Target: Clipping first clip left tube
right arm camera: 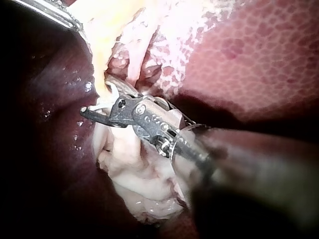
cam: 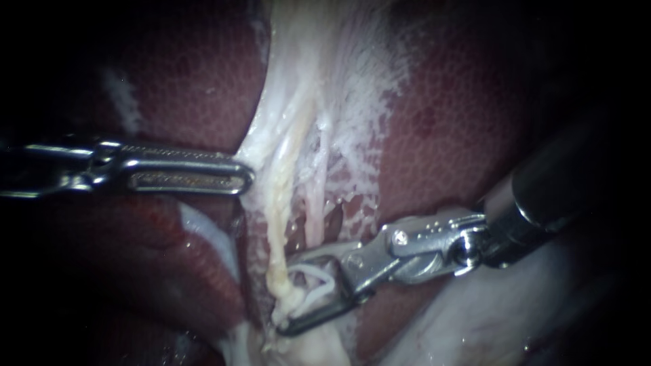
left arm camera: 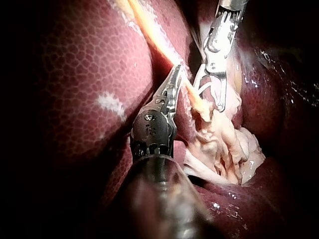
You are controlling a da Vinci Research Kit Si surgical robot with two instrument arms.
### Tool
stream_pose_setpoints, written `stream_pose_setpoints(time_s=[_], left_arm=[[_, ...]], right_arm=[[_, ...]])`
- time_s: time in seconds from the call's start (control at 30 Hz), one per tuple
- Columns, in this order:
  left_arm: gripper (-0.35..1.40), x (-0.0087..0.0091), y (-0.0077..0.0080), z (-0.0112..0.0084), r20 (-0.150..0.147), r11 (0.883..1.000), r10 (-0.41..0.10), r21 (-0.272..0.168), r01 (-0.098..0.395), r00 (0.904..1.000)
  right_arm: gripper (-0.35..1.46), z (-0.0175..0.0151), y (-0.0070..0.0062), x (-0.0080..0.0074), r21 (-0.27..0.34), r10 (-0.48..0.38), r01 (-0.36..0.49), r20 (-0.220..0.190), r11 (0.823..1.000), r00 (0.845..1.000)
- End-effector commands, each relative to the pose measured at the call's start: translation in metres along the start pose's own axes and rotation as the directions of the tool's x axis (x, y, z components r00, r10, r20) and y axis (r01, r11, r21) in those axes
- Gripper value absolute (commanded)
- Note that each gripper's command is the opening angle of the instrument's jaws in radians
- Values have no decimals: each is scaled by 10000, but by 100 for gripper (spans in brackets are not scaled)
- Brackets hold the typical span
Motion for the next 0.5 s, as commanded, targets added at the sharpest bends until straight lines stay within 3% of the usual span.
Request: stream_pose_setpoints(time_s=[0.03,0.5], left_arm=[[-35,0,0,0,0,10000,-1,-3,1,10000],[-35,-1,-2,2,3,10000,-6,-19,6,10000]], right_arm=[[56,2,1,0,-19,-1,1,8,10000,10000],[53,15,12,3,-29,-6,5,-129,10000,9999]])
